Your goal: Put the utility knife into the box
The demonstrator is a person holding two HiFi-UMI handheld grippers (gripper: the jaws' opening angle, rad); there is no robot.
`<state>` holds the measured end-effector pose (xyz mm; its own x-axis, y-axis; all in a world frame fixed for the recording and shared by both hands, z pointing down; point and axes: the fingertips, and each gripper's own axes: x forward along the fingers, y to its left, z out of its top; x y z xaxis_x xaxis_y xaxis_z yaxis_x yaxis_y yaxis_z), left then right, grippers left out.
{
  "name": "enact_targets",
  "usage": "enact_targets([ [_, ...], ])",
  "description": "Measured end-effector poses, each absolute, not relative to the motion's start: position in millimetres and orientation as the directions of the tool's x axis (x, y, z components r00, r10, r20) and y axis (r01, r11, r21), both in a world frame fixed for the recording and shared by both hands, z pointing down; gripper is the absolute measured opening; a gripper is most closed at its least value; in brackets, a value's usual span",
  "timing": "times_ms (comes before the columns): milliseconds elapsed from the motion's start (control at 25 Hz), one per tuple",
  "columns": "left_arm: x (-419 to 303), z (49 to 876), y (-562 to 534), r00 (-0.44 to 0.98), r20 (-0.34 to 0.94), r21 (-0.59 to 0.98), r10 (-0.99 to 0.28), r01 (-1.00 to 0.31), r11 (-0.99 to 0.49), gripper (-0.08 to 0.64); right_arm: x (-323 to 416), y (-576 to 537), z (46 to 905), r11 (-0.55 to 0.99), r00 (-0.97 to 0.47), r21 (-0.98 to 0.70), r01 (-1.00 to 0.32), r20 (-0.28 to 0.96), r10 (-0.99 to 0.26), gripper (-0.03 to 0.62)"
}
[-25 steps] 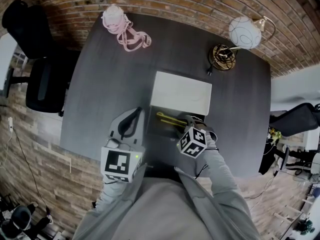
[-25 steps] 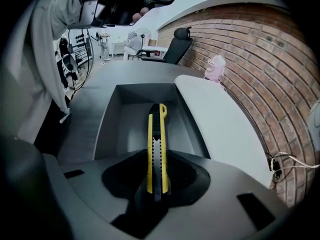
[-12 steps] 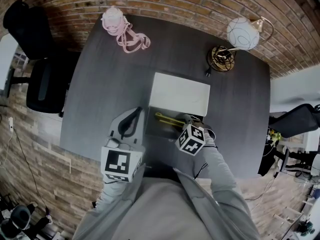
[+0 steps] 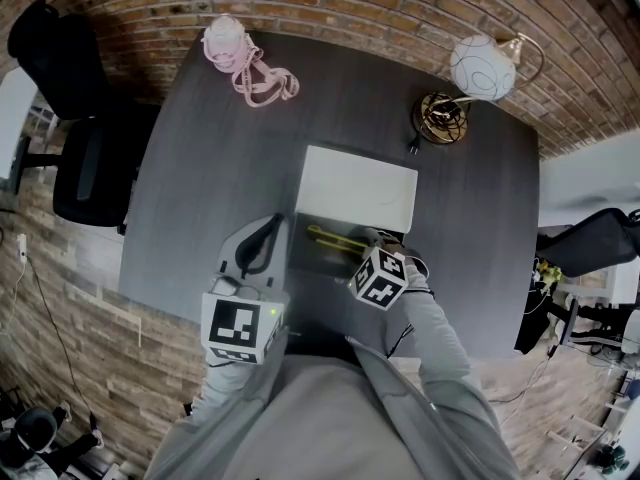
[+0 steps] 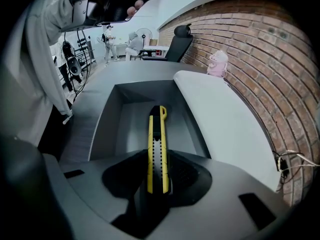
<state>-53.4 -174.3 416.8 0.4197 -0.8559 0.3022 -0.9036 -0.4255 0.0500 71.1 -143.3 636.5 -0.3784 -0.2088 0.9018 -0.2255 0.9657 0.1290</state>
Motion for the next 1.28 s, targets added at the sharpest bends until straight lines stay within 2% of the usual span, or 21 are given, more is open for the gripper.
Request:
enact_targets([
  [600, -60, 410, -170, 0.386, 0.293, 0.039, -0.875, -0.919, -0.392, 0.02, 75, -146, 614, 0.94, -0.443, 0.132, -0.314, 0.856, -0.268, 0.135],
  [1280, -48, 385, -164, 0.418, 0.243, 0.006, -0.875, -0.903, -0.43, 0.02, 81, -149, 549, 0.882, -0.511, 0.207, -0.423, 0.75, -0.421, 0.135],
])
